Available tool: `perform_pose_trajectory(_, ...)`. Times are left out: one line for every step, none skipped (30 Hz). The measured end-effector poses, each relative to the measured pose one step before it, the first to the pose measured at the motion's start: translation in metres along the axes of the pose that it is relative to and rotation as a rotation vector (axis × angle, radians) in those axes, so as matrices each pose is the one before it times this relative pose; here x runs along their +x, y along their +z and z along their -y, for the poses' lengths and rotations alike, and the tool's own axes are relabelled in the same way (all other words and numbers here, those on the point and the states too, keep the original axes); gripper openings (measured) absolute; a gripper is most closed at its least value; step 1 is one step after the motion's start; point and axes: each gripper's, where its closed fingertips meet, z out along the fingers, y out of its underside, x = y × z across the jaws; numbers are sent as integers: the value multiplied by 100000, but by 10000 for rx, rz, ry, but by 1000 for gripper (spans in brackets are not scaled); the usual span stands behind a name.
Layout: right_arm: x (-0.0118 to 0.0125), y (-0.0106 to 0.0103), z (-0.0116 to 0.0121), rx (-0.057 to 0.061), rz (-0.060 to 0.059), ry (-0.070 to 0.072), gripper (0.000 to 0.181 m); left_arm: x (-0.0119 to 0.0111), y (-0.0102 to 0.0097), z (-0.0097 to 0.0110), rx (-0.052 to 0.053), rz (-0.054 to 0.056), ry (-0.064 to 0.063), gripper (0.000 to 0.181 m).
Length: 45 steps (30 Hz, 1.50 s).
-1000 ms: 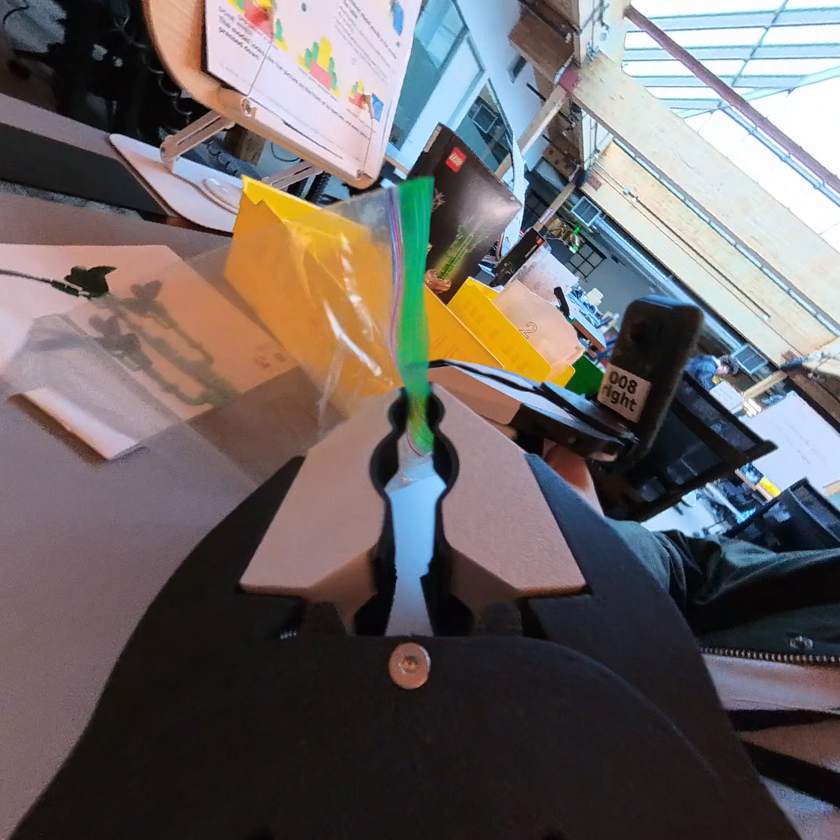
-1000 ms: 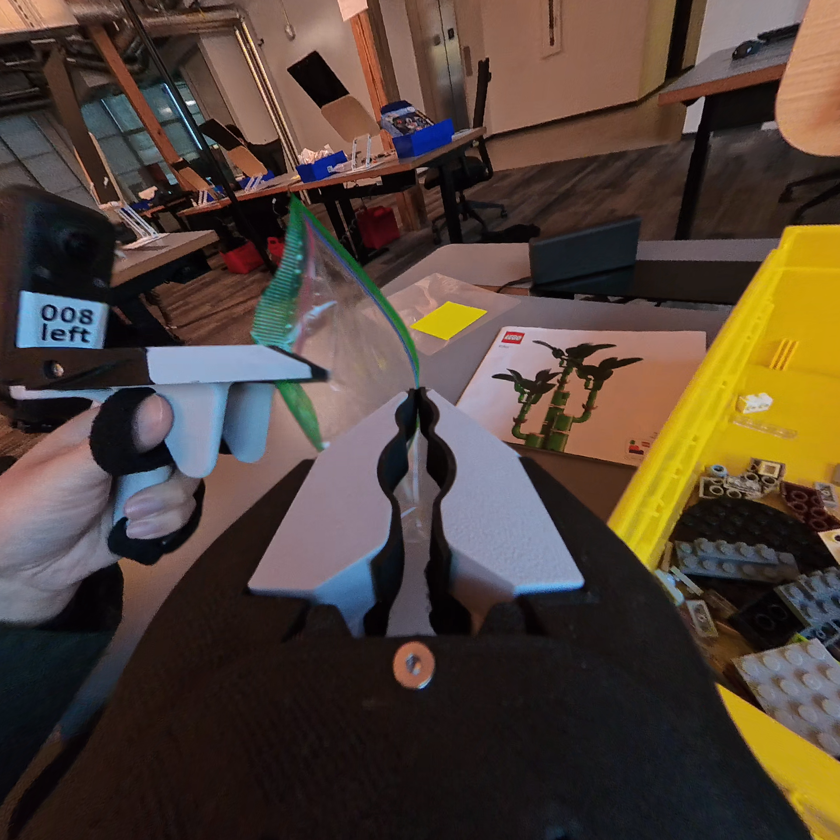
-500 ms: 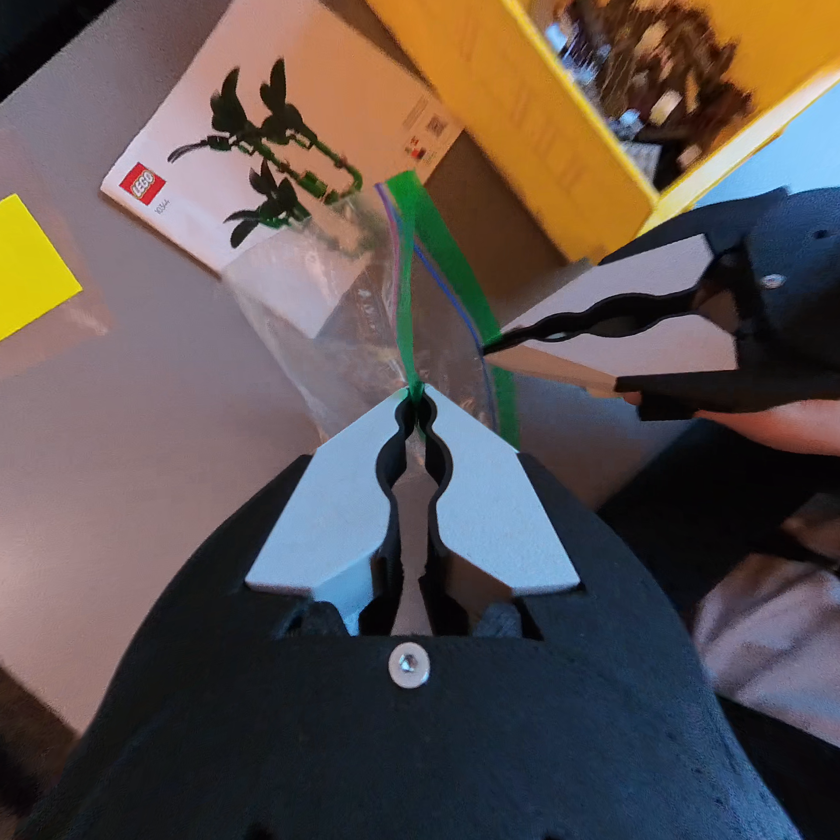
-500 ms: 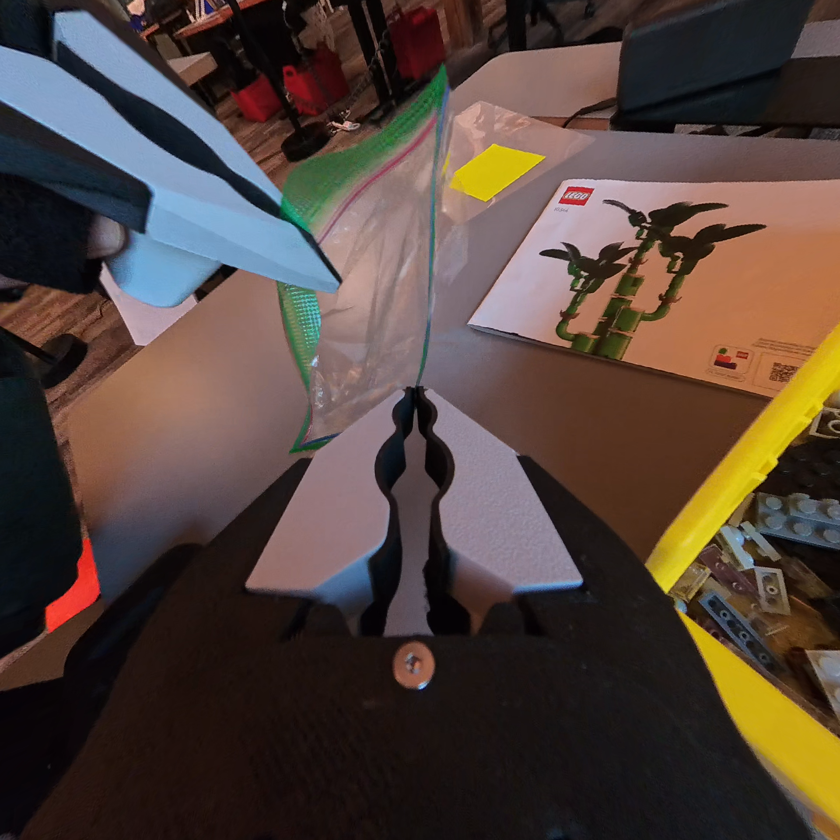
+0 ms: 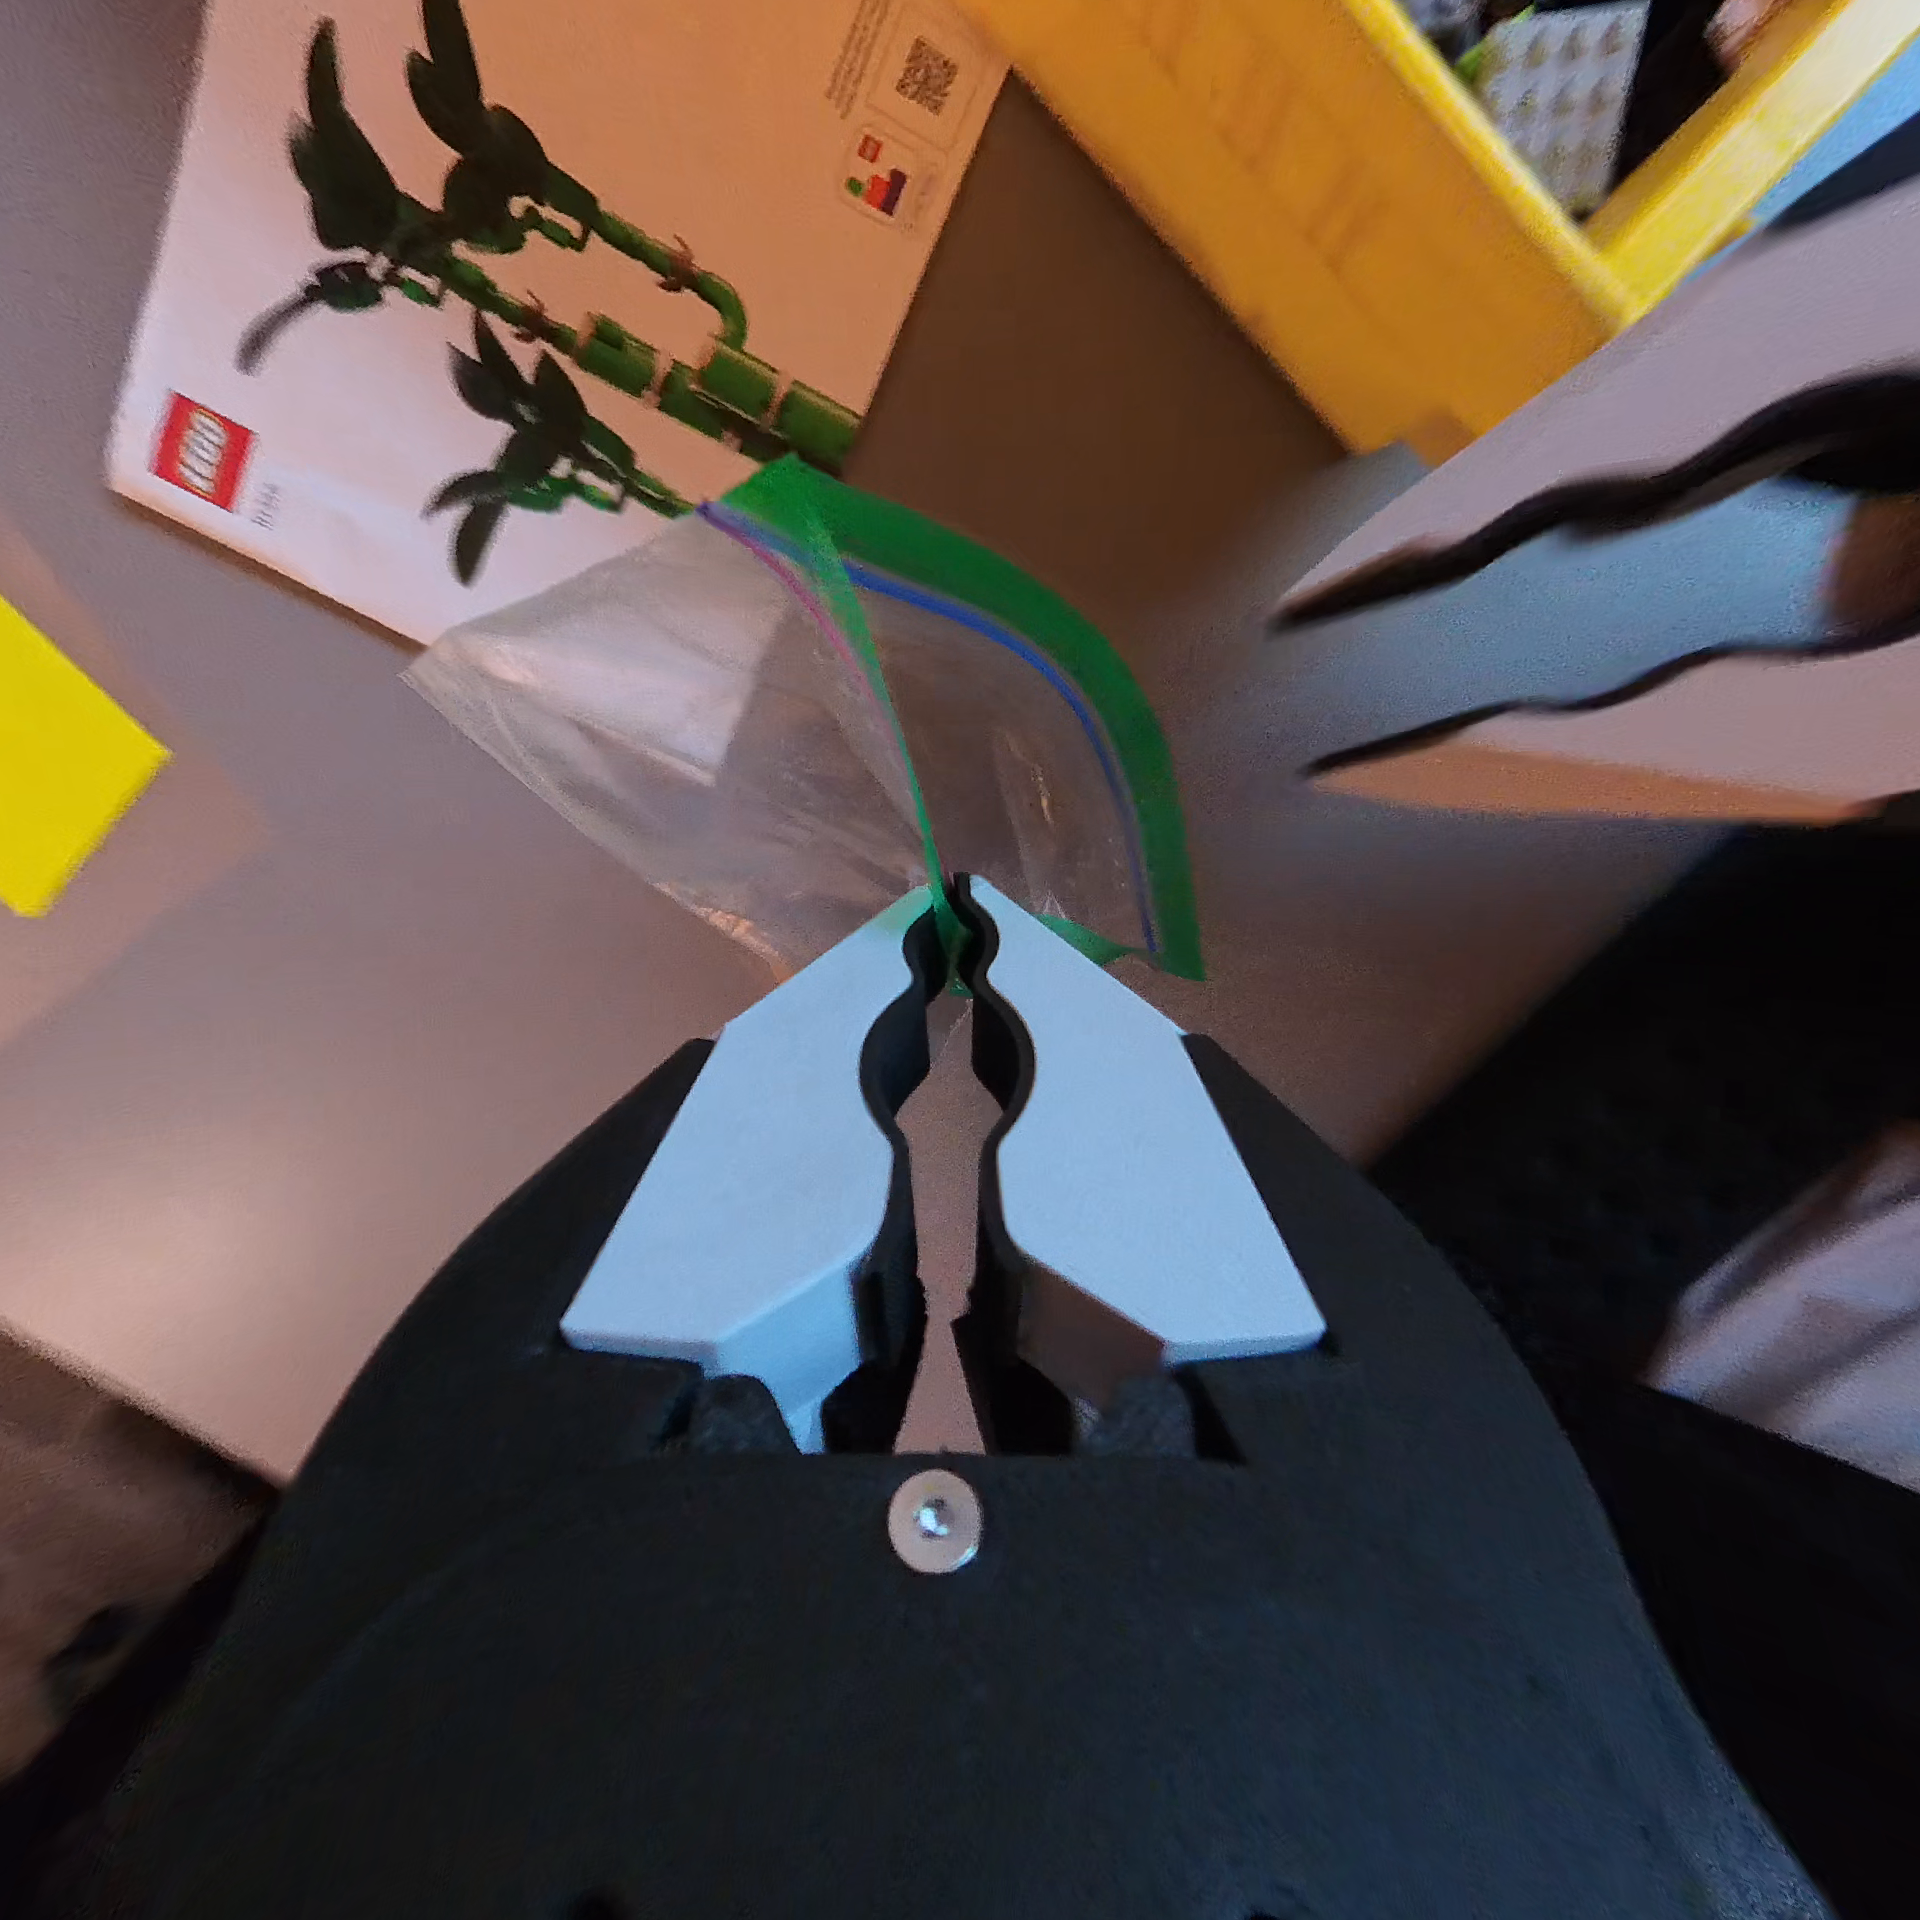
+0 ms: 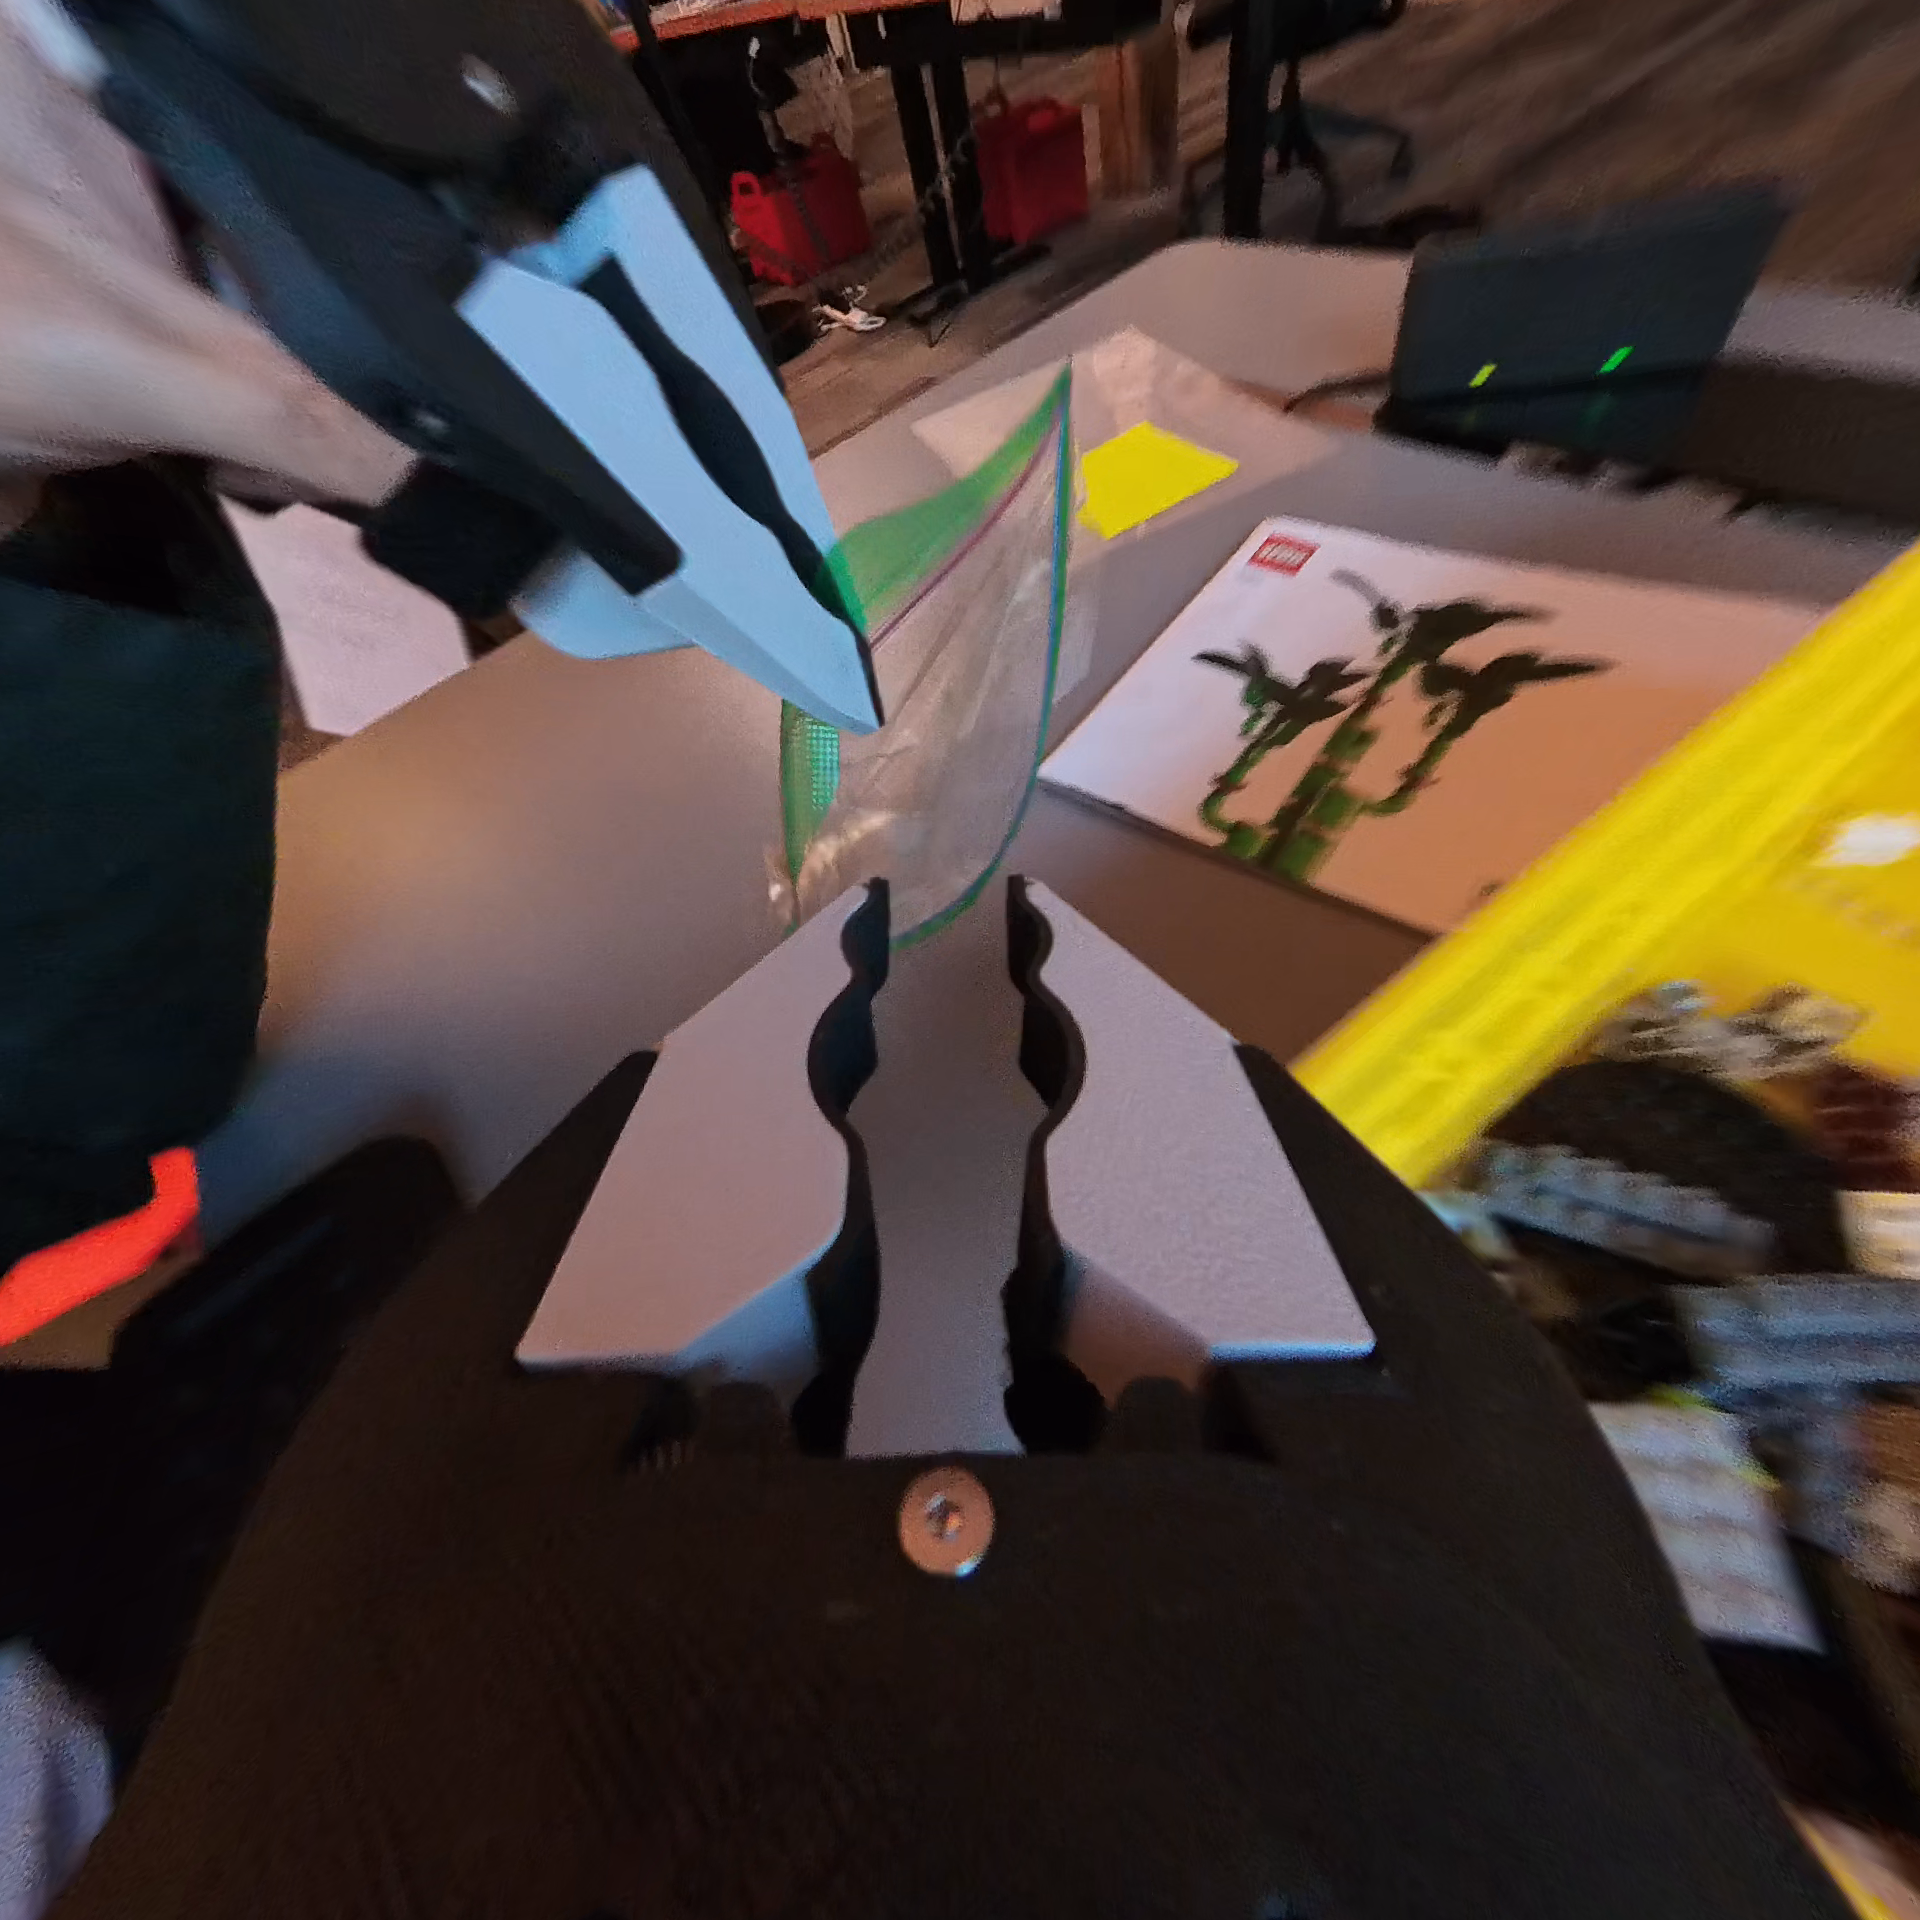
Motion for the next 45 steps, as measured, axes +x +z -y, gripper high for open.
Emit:
perform_pose_trajectory(642,-1471,851,136,-124,-658,26,-545,13,269,-247,412,366,0)
perform_pose_trajectory(952,-1771,810,79,-92,-800,27,-532,28,274,-199,412,358,0)
perform_pose_trajectory(1588,-1895,162,-294,-210,-631,25,-406,60,242,-165,337,336,0)
perform_pose_trajectory(1644,-1708,-816,-742,1,-238,25,-280,102,127,-150,254,316,0)
perform_pose_trajectory(1245,-1333,-1364,-840,313,175,26,-215,162,68,-102,208,264,0)
perform_pose_trajectory(1100,-793,-1526,-696,336,429,26,-168,207,46,-49,165,189,0)
perform_pose_trajectory(1389,-274,-1543,-660,7,538,27,-143,241,-22,-135,111,121,0)
perform_pose_trajectory(1064,220,-1298,-587,-18,342,29,42,188,-139,-227,-27,107,0)
perform_pose_trajectory(347,538,-759,-329,132,85,31,263,140,-81,-102,-161,102,0)
perform_pose_trajectory(74,675,-337,-114,77,-36,36,337,80,15,24,-196,67,0)
perform_pose_trajectory(21,730,-380,-224,19,-50,37,291,32,45,47,-173,38,0)
perform_pose_trajectory(-4,741,-448,-351,47,-13,39,184,8,9,30,-122,31,0)
perform_pose_trajectory(164,653,-331,-320,-2,4,39,49,6,17,26,-52,22,0)
perform_pose_trajectory(509,512,-150,-215,-150,58,38,-46,12,26,22,-2,12,0)
perform_pose_trajectory(524,366,-164,-213,-66,103,39,-51,33,42,16,-1,15,0)
perform_pose_trajectory(267,292,-213,-261,186,211,38,-12,50,42,-4,-25,36,0)
perform_pose_trajectory(-109,268,-260,-332,476,326,38,-15,65,44,-10,-22,64,0)
perform_pose_trajectory(-251,262,-240,-372,551,323,38,-64,52,112,26,11,69,0)
perform_pose_trajectory(120,269,-180,-337,246,354,38,-80,42,138,41,-3,39,0)
perform_pose_trajectory(193,228,-338,-425,108,211,34,-7,60,90,22,-50,-2,0)
perform_pose_trajectory(0,155,-297,-368,104,-11,30,6,68,43,7,-57,-25,0)
perform_pose_trajectory(126,45,-53,-119,-137,27,27,-13,77,-13,-15,-39,-21,0)
perform_pose_trajectory(8,-55,87,8,-129,-48,26,-20,73,-33,-26,-18,-8,0)
perform_pose_trajectory(76,-89,281,162,-192,-162,21,-44,55,-2,-9,1,-5,0)
perform_pose_trajectory(102,-142,436,327,-170,-132,12,-20,46,33,6,-10,-11,0)
perform_pose_trajectory(-327,-167,414,328,199,-39,6,39,49,78,21,-46,-17,0)
perform_pose_trajectory(-544,-160,400,324,416,115,6,87,60,120,29,-78,-13,0)
perform_pose_trajectory(-485,-124,223,235,403,114,6,151,80,115,24,-103,5,0)
perform_pose_trajectory(-100,-102,-62,60,162,65,6,191,82,130,30,-119,20,0)
perform_pose_trajectory(183,-189,-88,40,-46,23,6,210,69,137,41,-141,22,0)
perform_pose_trajectory(140,-342,103,144,-78,-14,5,234,57,112,40,-172,11,0)
perform_pose_trajectory(165,-599,444,317,-164,-25,6,254,33,107,48,-211,-25,0)
perform_pose_trajectory(105,-859,869,533,-227,-36,5,269,29,140,65,-256,-76,0)
perform_pose_trajectory(-265,-1059,1329,737,-116,-103,5,279,28,186,92,-301,-133,0)
perform_pose_trajectory(-751,-1167,1840,948,-3,-171,5,299,39,245,115,-356,-188,0)
perform_pose_trajectory(-1421,-1021,2144,1026,230,-264,5,367,31,252,115,-425,-243,0)
perform_pose_trajectory(-1852,-567,2167,972,379,-322,5,462,38,248,116,-520,-301,0)
perform_pose_trajectory(-1739,130,1759,755,304,-228,5,563,33,255,120,-621,-358,0)
perform_pose_trajectory(-1185,872,941,361,90,-72,5,618,16,265,125,-685,-408,0)
perform_pose_trajectory(-606,1434,-45,-128,-91,139,5,579,-7,238,123,-672,-422,0)
perform_pose_trajectory(-440,1726,-1019,-654,-39,130,5,413,-21,150,93,-551,-374,0)
perform_pose_trajectory(-159,1714,-1386,-867,-109,18,5,131,-34,43,54,-320,-279,0)
perform_pose_trajectory(297,1449,-1298,-794,-341,28,5,-102,-61,0,42,-101,-189,0)
perform_pose_trajectory(4,1081,-628,-390,-139,3,5,-94,-109,25,71,-43,-130,0)
perform_pose_trajectory(-151,770,-7,-14,-30,197,5,126,-135,146,128,-121,-75,0)
